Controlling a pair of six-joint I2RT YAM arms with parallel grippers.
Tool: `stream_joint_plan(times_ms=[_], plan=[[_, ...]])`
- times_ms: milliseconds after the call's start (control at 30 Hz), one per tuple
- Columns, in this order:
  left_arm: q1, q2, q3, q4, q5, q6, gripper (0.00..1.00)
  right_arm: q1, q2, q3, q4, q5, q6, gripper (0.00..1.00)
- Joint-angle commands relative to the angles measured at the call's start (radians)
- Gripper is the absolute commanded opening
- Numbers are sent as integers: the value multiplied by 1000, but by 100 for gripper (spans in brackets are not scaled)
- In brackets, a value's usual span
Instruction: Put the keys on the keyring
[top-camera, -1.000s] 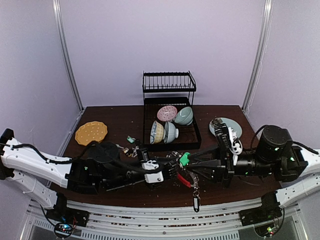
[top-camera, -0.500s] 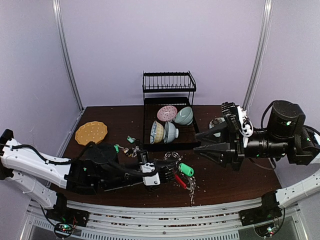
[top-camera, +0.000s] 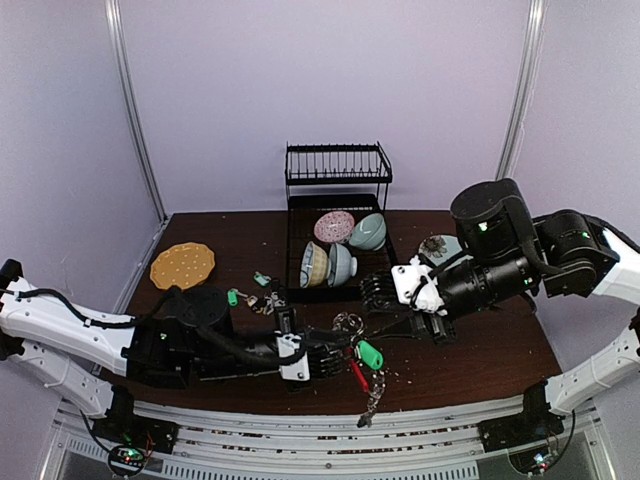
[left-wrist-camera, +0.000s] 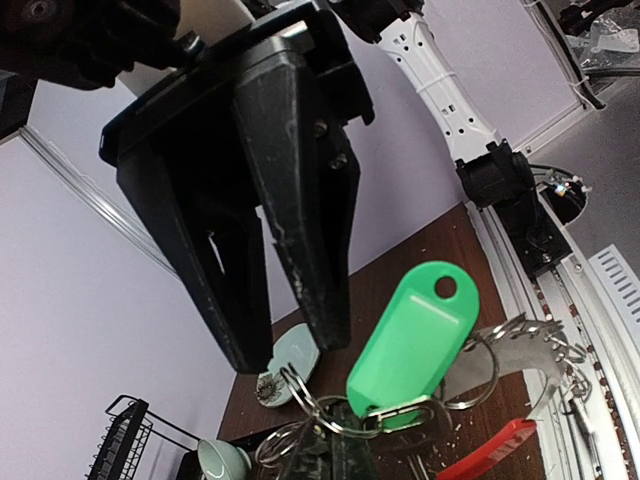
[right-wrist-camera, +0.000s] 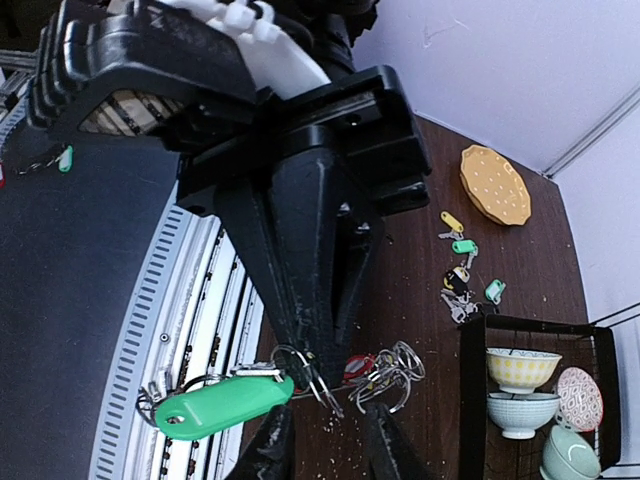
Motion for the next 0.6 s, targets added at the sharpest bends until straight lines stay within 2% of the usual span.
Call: stream_joint_plan(times_ms=[0,267,500,567], plan=[[-2,-34,24,28,22,-10,0,-7,12,22,-56,-14,-52,27],[-2,-30,29,17,28,-12,0,-7,31,6,9,-42,-47,24],[-2,-29,31,6,27,-12,0,-8,44,9,27,-63,-57,18],[-2,-32,27,11,24,-12,0,-8,53,14,9,-60,-57,19]])
